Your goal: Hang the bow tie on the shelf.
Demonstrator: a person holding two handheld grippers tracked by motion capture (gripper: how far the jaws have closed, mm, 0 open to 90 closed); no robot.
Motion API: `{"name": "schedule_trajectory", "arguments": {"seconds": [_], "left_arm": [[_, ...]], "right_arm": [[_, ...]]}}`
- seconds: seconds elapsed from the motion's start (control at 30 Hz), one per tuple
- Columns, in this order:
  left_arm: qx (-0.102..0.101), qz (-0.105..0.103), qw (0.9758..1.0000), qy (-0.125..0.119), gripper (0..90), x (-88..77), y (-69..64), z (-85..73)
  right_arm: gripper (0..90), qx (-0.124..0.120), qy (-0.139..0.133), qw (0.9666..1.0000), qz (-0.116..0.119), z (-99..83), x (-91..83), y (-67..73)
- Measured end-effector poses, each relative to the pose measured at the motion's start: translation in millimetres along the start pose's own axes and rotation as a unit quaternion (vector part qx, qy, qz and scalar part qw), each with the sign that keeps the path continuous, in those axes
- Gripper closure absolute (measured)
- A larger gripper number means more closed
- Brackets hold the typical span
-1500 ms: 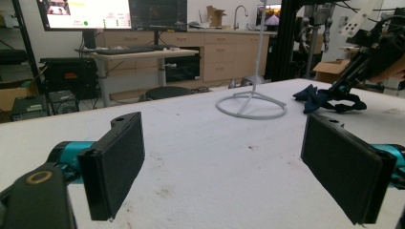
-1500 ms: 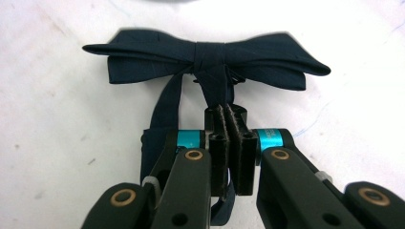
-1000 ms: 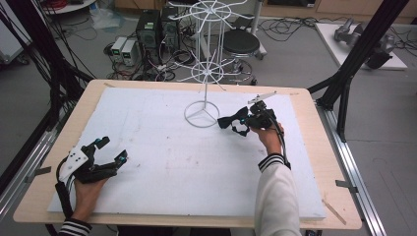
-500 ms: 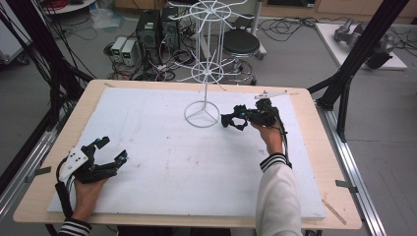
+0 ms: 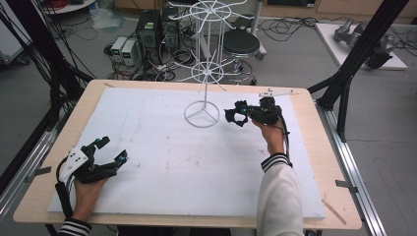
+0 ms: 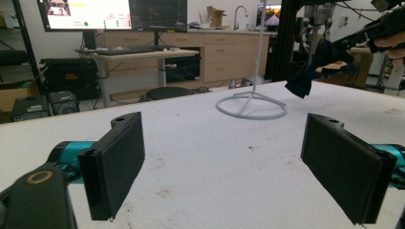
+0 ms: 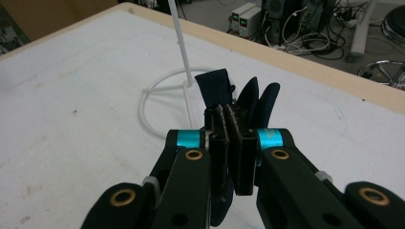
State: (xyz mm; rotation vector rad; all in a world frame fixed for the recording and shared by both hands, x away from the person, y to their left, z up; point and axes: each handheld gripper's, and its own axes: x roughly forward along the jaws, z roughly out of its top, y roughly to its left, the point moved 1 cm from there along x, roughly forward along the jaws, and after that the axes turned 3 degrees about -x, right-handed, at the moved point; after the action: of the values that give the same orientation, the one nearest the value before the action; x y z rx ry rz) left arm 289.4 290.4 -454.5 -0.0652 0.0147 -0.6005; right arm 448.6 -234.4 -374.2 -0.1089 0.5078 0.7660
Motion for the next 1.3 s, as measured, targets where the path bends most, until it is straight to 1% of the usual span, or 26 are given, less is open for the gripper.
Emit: {"name": "schedule_trajectory", "arguments": {"seconds": [0.03,0.13,0.27,0.3,0.33,0.4,0.5,0.53,0.57,0.63,0.73,0.83,0.93,1.07,1.2,1.23,1.27,1.3], "left_arm": [[0.0,0.0,1.0,0.0,15.3,0.0,0.1,0.0],[0.0,0.0,1.0,0.0,15.4,-0.1,0.0,0.0],[0.001,0.0,1.0,0.0,15.3,-0.1,-0.1,0.0],[0.001,0.0,1.0,0.0,15.3,-0.1,-0.1,0.0],[0.001,0.0,1.0,0.0,15.4,-0.2,-0.1,0.0],[0.001,0.001,1.0,0.0,15.3,-0.1,-0.1,0.0],[0.001,0.001,1.0,0.0,15.4,-0.1,-0.2,0.0],[0.001,0.001,1.0,0.0,15.4,0.0,-0.2,0.0],[0.001,0.001,1.0,0.0,15.3,-0.1,-0.1,0.0],[0.001,0.001,1.0,0.0,15.4,0.0,-0.2,0.0],[0.002,0.001,1.0,0.001,15.4,-0.1,-0.1,0.1],[0.002,0.001,1.0,0.001,15.3,-0.1,-0.1,0.1],[0.002,0.001,1.0,0.0,15.3,0.1,-0.3,0.0],[0.002,0.0,1.0,0.001,15.4,0.1,-0.2,0.0],[0.002,0.001,1.0,0.0,15.4,0.1,-0.3,0.0],[0.001,0.001,1.0,0.0,15.4,0.0,-0.3,0.0],[0.002,0.001,1.0,0.001,15.3,-0.2,-0.1,0.0],[0.002,0.001,1.0,0.001,15.4,-0.2,-0.1,0.0]], "right_arm": [[87.5,0.003,-0.011,0.9999,0.0,1.4,-3.0,0.3],[87.5,0.004,-0.031,0.9995,-0.002,4.3,-8.0,1.1],[87.5,0.006,-0.062,0.9981,-0.002,7.7,-14.7,1.0],[87.5,0.006,-0.062,0.9981,-0.002,7.7,-14.7,1.0],[87.6,0.011,-0.071,0.9974,0.002,8.9,-17.1,1.4],[87.6,0.012,-0.079,0.9968,0.001,10.4,-19.8,2.5],[87.6,0.021,-0.1,0.9947,0.002,12.3,-23.9,2.5],[87.6,0.021,-0.1,0.9947,0.002,12.3,-23.9,2.5],[87.6,0.019,-0.112,0.9935,-0.001,13.5,-26.2,2.5],[87.6,0.019,-0.12,0.9925,0.0,14.3,-28.7,2.7],[87.6,0.02,-0.128,0.9915,0.0,15.3,-31.3,3.4],[87.6,0.015,-0.144,0.9895,-0.003,18.0,-36.2,5.9],[87.6,0.016,-0.156,0.9877,-0.002,19.4,-38.8,7.0],[87.9,0.016,-0.166,0.986,-0.001,21.6,-41.4,8.7],[88.3,0.016,-0.162,0.9867,-0.005,24.6,-42.8,10.1],[88.5,0.018,-0.157,0.9874,-0.005,24.9,-43.0,10.6],[88.6,0.018,-0.157,0.9874,-0.002,24.9,-42.5,10.0],[88.6,0.018,-0.156,0.9876,-0.003,24.7,-42.3,10.0]]}}
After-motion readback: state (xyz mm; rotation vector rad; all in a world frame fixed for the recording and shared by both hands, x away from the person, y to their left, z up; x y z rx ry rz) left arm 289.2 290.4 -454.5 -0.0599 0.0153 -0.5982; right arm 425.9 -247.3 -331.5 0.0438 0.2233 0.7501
